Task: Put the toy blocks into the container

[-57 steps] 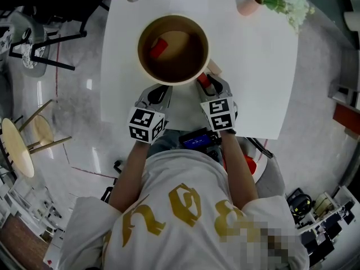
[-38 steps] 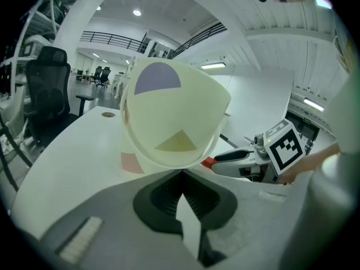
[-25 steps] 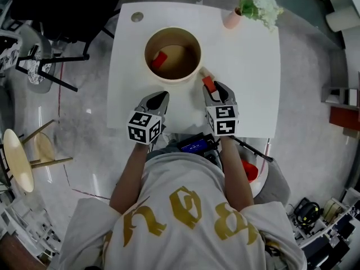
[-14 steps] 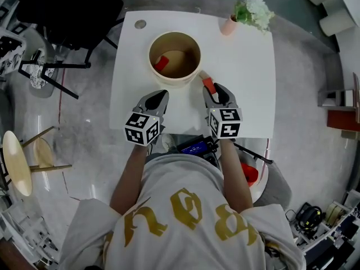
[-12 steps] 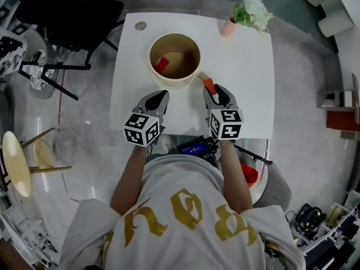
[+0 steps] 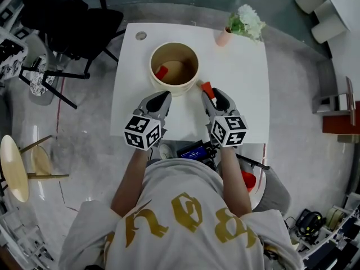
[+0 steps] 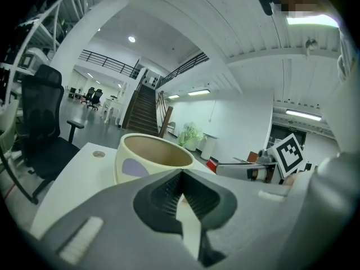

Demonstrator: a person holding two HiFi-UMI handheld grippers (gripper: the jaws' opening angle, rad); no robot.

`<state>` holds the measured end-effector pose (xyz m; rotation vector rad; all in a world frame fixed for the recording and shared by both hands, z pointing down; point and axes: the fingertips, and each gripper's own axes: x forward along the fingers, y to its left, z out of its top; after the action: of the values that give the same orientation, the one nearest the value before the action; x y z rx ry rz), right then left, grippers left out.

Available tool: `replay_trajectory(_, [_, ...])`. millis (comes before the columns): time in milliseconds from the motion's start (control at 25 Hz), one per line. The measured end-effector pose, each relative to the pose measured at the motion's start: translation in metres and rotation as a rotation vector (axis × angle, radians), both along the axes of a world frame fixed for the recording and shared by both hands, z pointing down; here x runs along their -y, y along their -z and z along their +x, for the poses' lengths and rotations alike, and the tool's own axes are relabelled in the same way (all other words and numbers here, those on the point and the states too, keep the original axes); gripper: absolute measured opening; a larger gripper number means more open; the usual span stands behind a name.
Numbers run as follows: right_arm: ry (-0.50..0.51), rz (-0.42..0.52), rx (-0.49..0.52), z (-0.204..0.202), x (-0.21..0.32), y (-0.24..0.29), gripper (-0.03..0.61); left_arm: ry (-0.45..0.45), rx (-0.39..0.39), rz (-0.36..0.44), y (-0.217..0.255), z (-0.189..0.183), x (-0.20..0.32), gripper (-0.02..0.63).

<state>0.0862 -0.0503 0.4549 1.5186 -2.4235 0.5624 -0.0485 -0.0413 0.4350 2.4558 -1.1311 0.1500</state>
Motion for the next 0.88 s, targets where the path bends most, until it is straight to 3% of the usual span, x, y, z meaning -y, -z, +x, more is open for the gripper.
replay_trajectory(520, [0.052, 0.076, 0.026, -0.014, 0.013, 0.027, 0.178, 0.016, -0.022, 0.039, 0.021, -0.002, 0.017, 0.002])
replay_trajectory(880, [0.109, 0.108, 0.043, -0.028, 0.034, 0.046, 0.178, 0.077, 0.001, 0.079, 0.033, -0.008, 0.039, 0.001])
